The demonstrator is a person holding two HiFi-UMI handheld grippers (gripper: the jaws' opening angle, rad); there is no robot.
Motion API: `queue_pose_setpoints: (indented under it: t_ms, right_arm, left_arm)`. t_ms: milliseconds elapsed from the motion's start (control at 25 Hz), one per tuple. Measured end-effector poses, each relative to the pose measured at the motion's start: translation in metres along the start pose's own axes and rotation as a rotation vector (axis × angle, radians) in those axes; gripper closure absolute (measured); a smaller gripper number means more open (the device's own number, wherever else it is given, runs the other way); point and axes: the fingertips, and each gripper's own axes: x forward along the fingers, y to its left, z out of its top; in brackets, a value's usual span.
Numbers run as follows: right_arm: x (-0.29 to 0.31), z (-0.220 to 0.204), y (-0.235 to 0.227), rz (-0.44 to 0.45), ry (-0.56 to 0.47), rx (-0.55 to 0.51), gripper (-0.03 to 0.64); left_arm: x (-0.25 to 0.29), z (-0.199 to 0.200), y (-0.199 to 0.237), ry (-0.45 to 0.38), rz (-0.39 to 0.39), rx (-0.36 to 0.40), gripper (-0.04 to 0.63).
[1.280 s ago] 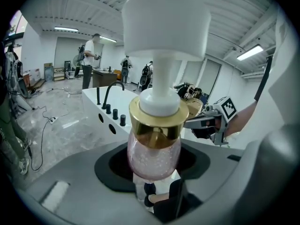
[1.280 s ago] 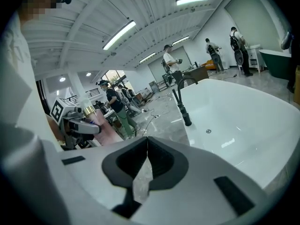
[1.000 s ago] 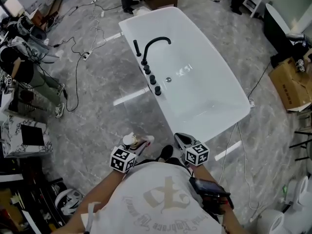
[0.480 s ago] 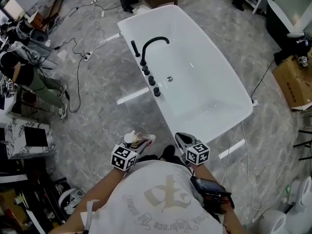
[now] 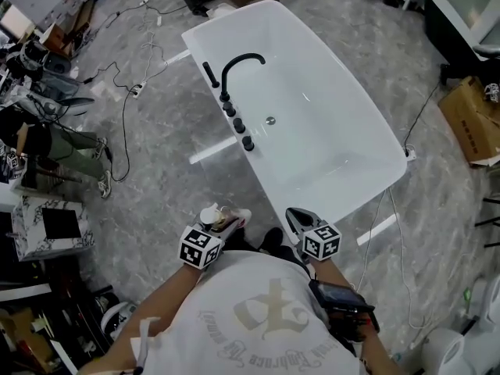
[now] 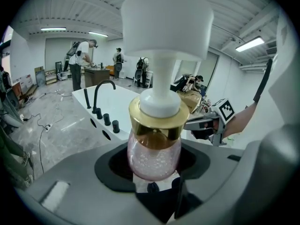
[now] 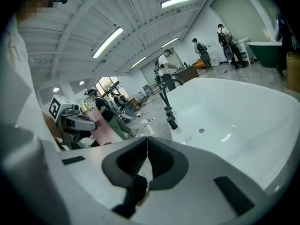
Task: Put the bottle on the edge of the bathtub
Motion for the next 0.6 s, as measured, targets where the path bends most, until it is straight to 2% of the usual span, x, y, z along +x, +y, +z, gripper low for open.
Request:
queue_pose_setpoints:
  t_ms: [280,600]
  right_arm:
    - [0.002,0.0,-0.01,-0.04,-0.01,0.03,0.611]
    - [0.008,0.012,-0.025,-0.116,-0.031,0.053,0.611]
  left_arm:
    - [0.01,0.006,0.008,0.003,-0.024,-0.001,0.376]
    - [0.042,0.022,0.033,0.034,-0.058,0.042,0.376]
